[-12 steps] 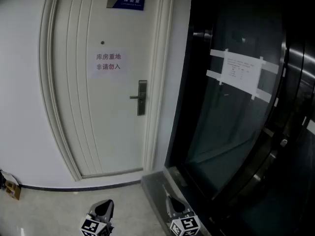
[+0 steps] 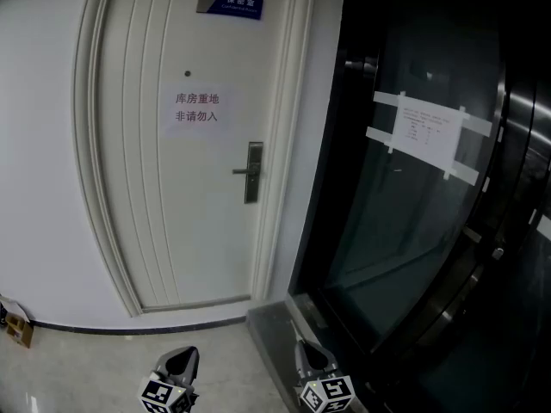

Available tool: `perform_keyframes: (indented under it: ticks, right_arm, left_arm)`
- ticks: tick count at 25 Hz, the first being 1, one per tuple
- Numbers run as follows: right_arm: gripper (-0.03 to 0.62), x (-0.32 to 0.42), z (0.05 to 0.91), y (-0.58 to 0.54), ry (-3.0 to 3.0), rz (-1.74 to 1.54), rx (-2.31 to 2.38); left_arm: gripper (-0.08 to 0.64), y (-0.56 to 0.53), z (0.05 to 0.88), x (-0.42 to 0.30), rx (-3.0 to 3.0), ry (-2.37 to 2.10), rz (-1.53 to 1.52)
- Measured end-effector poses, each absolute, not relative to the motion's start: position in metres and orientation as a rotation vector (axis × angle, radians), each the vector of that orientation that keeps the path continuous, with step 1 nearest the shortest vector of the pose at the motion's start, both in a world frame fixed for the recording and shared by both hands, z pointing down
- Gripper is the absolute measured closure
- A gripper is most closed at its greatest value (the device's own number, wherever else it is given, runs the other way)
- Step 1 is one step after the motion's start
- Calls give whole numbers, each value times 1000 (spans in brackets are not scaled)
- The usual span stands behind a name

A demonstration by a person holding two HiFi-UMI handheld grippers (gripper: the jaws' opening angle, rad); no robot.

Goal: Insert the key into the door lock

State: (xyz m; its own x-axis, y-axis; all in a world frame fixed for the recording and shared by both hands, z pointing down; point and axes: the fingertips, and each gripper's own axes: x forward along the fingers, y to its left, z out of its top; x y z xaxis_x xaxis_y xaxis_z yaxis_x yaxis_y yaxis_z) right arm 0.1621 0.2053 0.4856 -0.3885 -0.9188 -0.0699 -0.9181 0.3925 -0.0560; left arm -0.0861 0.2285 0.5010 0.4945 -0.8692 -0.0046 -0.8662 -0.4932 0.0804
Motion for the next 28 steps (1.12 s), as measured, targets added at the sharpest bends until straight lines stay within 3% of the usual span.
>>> perform_keyframes:
  ticks: [14,28]
  right_arm:
    - [581,144,488,171,2580,-8,-1691]
    - [581,143,494,52,2648,-15,-1586]
  left_arm:
    - [557,190,513,-107,2629,-1546,-82]
    - [557,89,523,-98,2563,-1615,-78]
